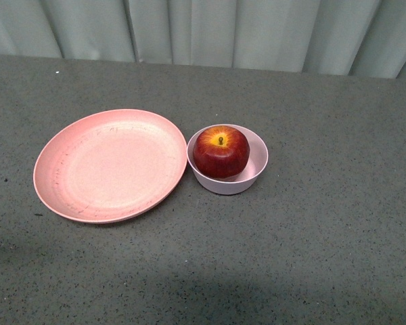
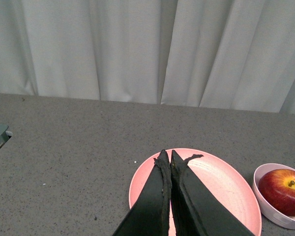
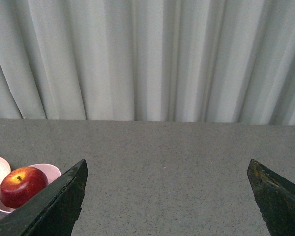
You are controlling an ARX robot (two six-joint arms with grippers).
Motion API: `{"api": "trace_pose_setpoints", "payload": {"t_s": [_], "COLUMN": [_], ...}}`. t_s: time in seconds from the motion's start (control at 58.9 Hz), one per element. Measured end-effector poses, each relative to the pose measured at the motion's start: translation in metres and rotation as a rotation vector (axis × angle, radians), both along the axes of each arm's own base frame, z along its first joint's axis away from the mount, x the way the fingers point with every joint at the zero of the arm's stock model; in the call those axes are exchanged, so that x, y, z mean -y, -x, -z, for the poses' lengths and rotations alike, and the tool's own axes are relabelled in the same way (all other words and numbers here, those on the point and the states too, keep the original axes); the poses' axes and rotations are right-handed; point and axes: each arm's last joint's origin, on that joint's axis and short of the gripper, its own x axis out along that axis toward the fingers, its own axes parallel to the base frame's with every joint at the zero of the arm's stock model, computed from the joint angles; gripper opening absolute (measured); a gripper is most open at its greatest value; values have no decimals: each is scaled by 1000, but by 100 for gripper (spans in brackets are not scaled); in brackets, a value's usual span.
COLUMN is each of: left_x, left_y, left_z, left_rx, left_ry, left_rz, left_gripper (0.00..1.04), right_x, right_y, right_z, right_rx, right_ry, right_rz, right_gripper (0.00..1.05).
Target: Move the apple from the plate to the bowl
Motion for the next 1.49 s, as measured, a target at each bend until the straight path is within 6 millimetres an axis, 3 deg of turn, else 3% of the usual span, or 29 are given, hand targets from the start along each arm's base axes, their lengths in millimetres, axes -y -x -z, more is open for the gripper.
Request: {"api": "trace_pose_setpoints", "payload": {"t_s": [0.136, 0.73, 1.493], "left_x": [-9, -9, -9], "left_y": [10, 39, 63], "left_z": [0, -11, -7], "left_rx": [1, 37, 18], "left_ry": [0, 0, -1], "left_rz": [-22, -18, -16], "left_gripper": [4, 4, 4], "right_x": [0, 0, 0], "right_y": [0, 0, 0], "right_z": [0, 0, 0], "right_rx": [0, 0, 0], "right_ry": [0, 0, 0], "right_rz": [0, 0, 0], "right_gripper": [95, 95, 95]}}
